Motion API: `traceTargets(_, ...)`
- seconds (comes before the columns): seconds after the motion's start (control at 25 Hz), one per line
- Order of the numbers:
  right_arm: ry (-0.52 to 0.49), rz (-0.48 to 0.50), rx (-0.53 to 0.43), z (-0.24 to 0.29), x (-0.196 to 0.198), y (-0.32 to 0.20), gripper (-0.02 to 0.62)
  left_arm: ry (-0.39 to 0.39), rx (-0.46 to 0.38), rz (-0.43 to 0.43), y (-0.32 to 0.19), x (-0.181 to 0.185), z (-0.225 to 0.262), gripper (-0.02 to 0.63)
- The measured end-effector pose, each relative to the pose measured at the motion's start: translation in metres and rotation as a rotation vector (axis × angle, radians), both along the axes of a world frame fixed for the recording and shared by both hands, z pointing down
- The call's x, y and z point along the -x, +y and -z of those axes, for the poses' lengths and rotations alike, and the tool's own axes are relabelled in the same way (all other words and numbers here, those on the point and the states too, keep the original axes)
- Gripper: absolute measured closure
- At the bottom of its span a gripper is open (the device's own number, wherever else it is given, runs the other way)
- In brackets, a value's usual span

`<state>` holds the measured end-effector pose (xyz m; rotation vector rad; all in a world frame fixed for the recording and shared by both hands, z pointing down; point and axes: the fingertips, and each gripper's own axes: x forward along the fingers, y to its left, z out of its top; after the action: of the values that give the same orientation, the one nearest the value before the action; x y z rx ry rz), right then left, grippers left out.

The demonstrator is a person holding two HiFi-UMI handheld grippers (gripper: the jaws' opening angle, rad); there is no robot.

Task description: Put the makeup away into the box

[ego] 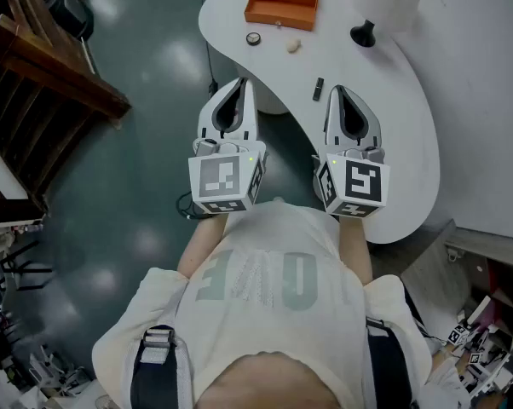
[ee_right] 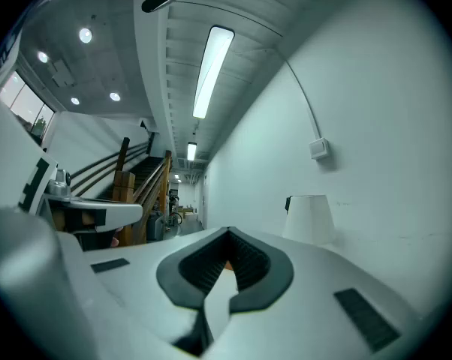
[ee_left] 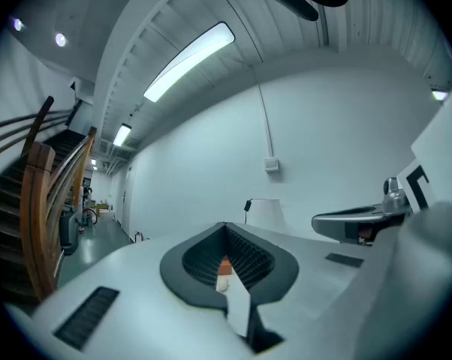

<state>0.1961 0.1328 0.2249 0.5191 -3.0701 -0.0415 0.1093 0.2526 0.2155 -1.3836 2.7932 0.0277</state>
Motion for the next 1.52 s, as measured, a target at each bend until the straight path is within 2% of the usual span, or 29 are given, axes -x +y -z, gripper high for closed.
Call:
traceTargets(0.36, 0.025, 0.018, -0.009, -0.007, 0.008, -0.013, 0.591, -0.012, 0.023, 0.059, -0.003, 0.015, -0.001, 0.598)
traceTargets(0.48, 0.059, 0.036, 0.035, -0.021, 0.012, -0.017, 0.591, 0.013, 0.058, 0.086, -0.004, 0.022, -0.009, 0.598)
traceTargets(0.68, 0.091, 0.073, 0.171, -0.041, 0.026, -0.024, 0.591, 0.062, 0.129, 0.116, -0.009, 0.036, -0.027, 0.598)
traceTargets(0.88, 0.191, 0.094, 0.179, -0.067, 0.046, -0.025, 0.591, 0.117, 0.166, 0.108, -0.018, 0.056, -0.048, 0.598)
traceTargets(1.16, 0.232, 0.08, 0.147, -0.08, 0.121, -0.025, 0.591, 0.167, 0.163, 0.035, -0.039, 0.126, -0.072, 0.598)
traceTargets(1.32, 0.242, 0.029, 0.155, -0.081, 0.169, -0.043, 0.591, 0.178, 0.173, -0.015, -0.06, 0.178, -0.079, 0.598)
traceTargets(1.52, 0.269, -0.036, 0.137, -0.072, 0.229, -0.059, 0.591, 0.172, 0.195, -0.122, -0.091, 0.242, -0.078, 0.598)
